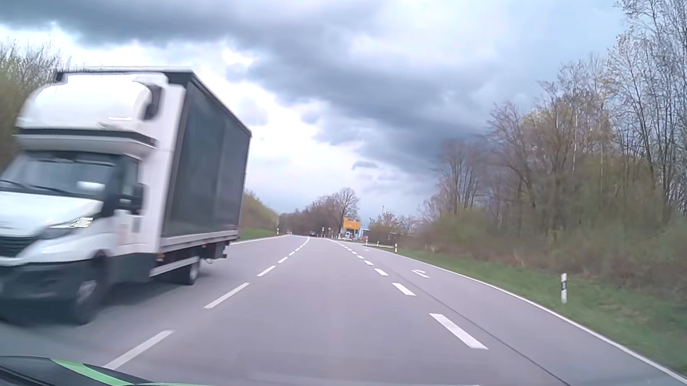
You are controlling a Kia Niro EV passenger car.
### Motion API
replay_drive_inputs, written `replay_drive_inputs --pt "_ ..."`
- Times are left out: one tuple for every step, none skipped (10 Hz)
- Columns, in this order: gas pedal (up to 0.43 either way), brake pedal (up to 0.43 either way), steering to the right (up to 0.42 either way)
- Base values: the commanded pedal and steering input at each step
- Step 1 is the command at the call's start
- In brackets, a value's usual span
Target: Follow the waypoints while adhering to traffic rules and regulations
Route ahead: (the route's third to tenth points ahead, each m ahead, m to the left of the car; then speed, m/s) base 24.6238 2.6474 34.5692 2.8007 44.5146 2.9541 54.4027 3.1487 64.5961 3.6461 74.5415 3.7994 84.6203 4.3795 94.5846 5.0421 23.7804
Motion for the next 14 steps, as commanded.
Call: replay_drive_inputs --pt "0.189 0.0 -0.001" --pt "0.189 0.0 -0.001" --pt "0.189 0.0 -0.001" --pt "0.189 0.0 -0.001" --pt "0.189 0.0 -0.001" --pt "0.189 0.0 -0.002" --pt "0.189 0.0 -0.001" --pt "0.197 0.0 -0.002" --pt "0.197 0.0 -0.002" --pt "0.197 0.0 -0.002" --pt "0.197 0.0 -0.002" --pt "0.197 0.0 -0.002" --pt "0.197 0.0 -0.003" --pt "0.197 0.0 -0.005"
